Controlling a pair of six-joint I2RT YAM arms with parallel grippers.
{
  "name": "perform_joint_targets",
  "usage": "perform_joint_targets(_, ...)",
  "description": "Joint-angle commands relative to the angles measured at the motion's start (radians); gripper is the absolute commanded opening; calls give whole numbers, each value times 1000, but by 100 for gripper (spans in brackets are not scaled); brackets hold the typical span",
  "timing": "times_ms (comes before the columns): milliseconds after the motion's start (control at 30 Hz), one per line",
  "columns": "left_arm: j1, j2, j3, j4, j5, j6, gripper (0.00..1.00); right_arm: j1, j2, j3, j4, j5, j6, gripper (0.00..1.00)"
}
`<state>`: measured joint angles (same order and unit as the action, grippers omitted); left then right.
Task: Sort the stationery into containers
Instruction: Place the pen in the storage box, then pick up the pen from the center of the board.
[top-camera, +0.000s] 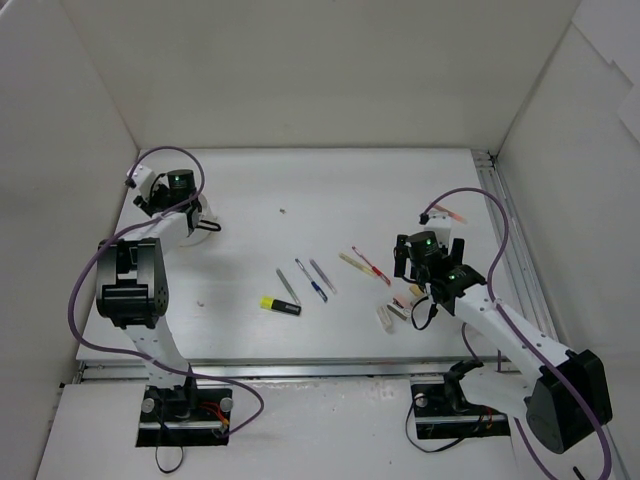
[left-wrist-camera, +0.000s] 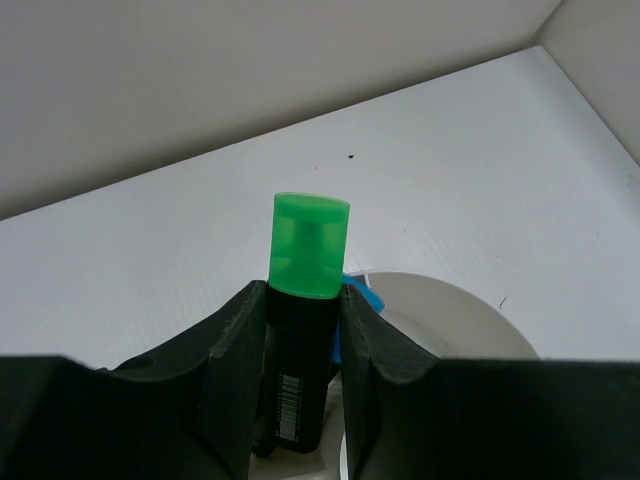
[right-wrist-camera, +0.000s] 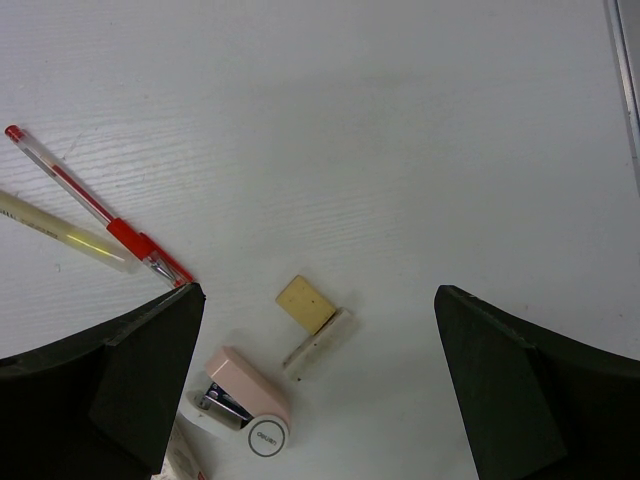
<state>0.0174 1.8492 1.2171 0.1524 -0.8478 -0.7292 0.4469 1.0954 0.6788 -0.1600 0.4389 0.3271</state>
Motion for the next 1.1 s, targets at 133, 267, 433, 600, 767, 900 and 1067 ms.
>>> perform_joint_targets(133, -4, -68, 27, 16, -27, -59, 35, 7, -38, 28, 31, 35, 4, 98)
perform_joint_targets(267, -13, -126, -5, 12, -13, -64, 41, 6, -37, 30, 31, 23, 6, 98)
perform_joint_targets(433, -22, -198, -48, 3, -7, -64, 50, 6, -52, 28, 31, 8, 6, 98)
perform_joint_targets(600, -31, -321, 28, -319, 49, -212, 82, 6, -86, 18, 33, -11, 12, 98)
perform_joint_targets(767, -60, -517, 49, -649, 237, -323, 99, 9, -126, 1, 31, -28, 24, 98)
perform_joint_targets(900, -85, -697, -89, -663, 502, -285, 99, 10, -143, -2, 30, -54, 30, 98)
perform_joint_targets(1067, -207, -795, -209, -703, 786, -321, 99, 13, -164, -10, 31, -43, 47, 98)
